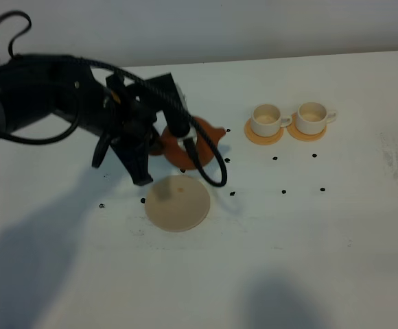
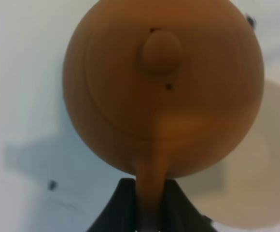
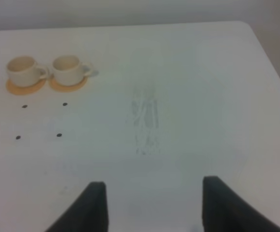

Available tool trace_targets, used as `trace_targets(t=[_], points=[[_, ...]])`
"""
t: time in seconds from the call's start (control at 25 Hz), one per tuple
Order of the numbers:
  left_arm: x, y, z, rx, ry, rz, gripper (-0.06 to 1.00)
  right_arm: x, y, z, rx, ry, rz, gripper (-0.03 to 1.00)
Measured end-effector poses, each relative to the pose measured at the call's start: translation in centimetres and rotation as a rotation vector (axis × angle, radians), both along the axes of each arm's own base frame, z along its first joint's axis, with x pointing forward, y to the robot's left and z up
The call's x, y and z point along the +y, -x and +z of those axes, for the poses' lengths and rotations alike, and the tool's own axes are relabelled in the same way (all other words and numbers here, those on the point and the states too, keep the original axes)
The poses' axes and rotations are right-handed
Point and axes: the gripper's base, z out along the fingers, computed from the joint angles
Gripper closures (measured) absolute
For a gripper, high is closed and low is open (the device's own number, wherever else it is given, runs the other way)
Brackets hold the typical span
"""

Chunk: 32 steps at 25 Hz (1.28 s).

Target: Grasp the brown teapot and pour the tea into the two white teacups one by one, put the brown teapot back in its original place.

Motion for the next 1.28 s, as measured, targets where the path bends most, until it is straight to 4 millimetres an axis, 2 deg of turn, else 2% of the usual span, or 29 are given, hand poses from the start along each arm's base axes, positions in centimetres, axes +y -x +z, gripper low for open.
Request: trace_targets(t=[0.16,0.48,0.72,0.92,1.28], points=[[-0.9,-1.6,1.3,0.005,0.004,-0.013,0.83,0.0,0.0,0.0,0.0,0.0,0.0,0.54],[-3.3,-6.4,0.9,0.058,-0.004,-0.032,0.83,0.0,0.0,0.0,0.0,0.0,0.0,0.54],[-4.8,-9.1,0.3,0.061,-0.002,-0.046,0.83,0.0,0.0,0.0,0.0,0.0,0.0,0.54],[-6.3,-10.0,-0.2,0.046,-0.001,-0.072,0.83,0.0,0.0,0.0,0.0,0.0,0.0,0.54],[-7.7,-9.8,-0.4,0.005,-0.01,-0.13,0.83,0.0,0.0,0.0,0.0,0.0,0.0,0.54]])
